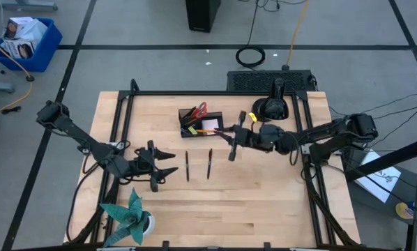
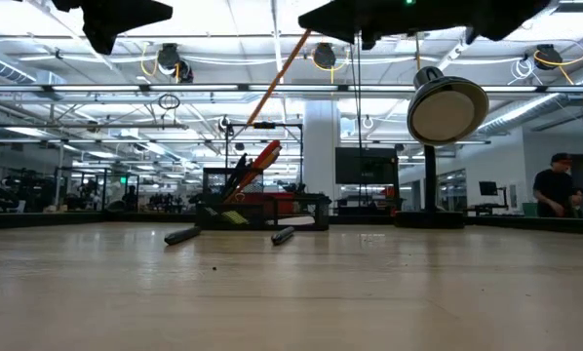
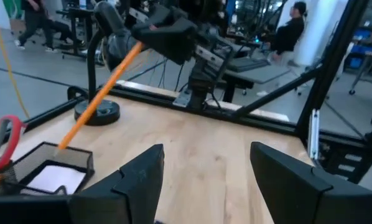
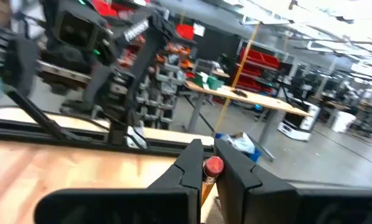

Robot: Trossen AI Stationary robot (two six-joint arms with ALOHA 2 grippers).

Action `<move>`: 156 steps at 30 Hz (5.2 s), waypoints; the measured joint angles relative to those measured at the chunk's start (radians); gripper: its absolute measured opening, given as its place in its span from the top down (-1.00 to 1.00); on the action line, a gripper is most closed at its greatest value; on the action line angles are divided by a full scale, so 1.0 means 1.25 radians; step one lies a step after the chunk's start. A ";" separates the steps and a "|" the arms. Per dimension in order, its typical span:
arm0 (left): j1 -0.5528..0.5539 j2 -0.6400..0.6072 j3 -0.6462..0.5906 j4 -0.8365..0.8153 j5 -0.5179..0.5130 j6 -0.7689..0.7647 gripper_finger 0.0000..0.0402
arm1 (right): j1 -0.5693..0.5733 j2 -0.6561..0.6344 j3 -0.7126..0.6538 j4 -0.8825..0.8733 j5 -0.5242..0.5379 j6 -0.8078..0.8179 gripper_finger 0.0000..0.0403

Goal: Pick and place office supplies into organizer
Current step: Put the orange pencil into the black desk organizer

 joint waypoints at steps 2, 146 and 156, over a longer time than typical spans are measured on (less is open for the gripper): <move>0.002 -0.005 0.000 -0.007 -0.001 0.002 -0.21 | -0.015 0.018 0.025 -0.022 -0.004 -0.001 0.92; 0.014 -0.004 0.001 -0.139 -0.007 -0.082 -0.21 | -0.283 0.420 0.262 -0.070 -0.338 0.022 0.86; 0.014 -0.004 0.001 -0.157 -0.007 -0.095 -0.21 | -0.278 0.420 0.254 -0.005 -0.378 0.030 0.40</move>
